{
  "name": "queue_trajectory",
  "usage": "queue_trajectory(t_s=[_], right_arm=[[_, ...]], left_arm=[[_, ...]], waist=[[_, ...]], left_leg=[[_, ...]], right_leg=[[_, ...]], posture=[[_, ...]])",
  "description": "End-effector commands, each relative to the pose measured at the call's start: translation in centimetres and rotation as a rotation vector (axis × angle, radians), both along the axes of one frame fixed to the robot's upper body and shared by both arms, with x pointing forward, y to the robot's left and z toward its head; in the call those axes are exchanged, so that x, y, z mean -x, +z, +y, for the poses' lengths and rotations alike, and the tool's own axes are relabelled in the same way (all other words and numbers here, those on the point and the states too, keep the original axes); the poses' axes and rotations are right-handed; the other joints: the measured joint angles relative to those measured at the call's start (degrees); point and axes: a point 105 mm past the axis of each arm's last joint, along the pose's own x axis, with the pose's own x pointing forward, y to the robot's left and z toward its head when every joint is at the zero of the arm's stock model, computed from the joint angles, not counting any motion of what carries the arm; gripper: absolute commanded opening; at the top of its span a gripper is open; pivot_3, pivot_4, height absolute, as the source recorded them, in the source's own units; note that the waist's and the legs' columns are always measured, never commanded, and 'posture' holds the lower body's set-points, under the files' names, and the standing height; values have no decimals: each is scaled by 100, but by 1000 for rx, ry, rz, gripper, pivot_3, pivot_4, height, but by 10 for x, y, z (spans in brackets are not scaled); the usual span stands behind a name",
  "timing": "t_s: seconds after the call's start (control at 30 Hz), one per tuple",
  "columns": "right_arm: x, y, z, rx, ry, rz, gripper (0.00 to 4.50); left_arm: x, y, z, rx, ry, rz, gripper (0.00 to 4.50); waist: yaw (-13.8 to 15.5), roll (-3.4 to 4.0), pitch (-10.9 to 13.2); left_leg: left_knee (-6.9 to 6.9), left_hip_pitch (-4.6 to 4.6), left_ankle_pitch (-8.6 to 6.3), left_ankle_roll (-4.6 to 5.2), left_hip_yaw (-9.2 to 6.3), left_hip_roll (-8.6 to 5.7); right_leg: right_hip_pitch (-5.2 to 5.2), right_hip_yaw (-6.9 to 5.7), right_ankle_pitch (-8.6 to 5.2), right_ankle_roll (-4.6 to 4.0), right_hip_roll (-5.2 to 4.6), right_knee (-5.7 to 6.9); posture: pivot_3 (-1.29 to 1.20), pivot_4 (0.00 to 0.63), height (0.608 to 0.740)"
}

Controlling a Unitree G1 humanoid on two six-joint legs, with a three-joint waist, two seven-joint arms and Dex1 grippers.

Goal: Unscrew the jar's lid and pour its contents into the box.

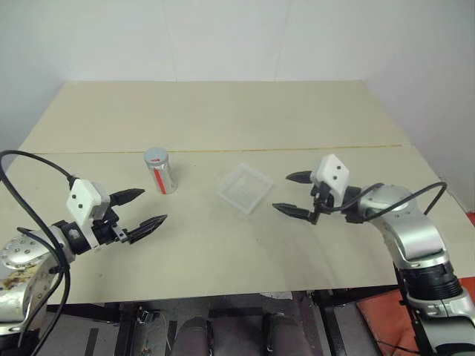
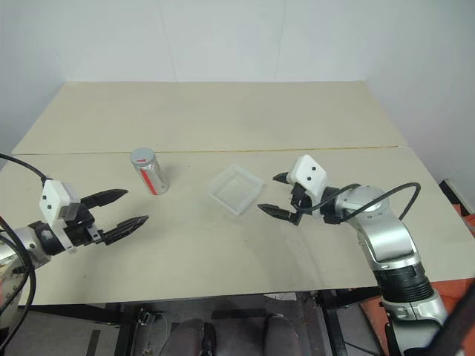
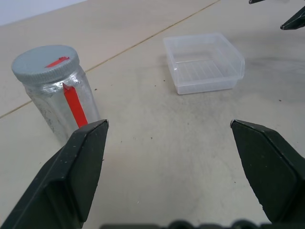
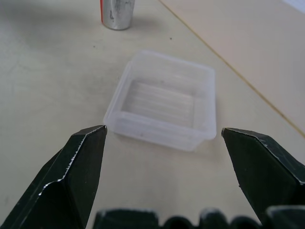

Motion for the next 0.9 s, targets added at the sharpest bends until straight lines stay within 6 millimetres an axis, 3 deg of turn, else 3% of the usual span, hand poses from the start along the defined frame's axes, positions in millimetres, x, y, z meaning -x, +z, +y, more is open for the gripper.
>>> queue_trajectory(t_s=[0.03, 0.77, 0.9], right_arm=[[5, 12, 3, -5, 44, -43, 4461], [7, 8, 14, 4, 102, -46, 4461], [7, 8, 16, -2, 101, -50, 4461]], left_arm=[[1, 8, -4, -8, -31, -37, 4461], [1, 13, -1, -22, -33, -50, 4461], [-11, 6, 2, 81, 99, -73, 4461]], waist=[[-1, 0, 0], [-3, 0, 0], [-1, 0, 0]], left_leg=[[0, 0, 0, 0, 0, 0], [1, -2, 1, -2, 0, 0], [0, 1, 1, -2, -1, -1]], right_leg=[[0, 0, 0, 0, 0, 0], [0, 0, 0, 0, 0, 0], [2, 1, 0, 0, 0, -1]], posture=[[0, 150, 740], [0, 150, 740], [0, 150, 740]])
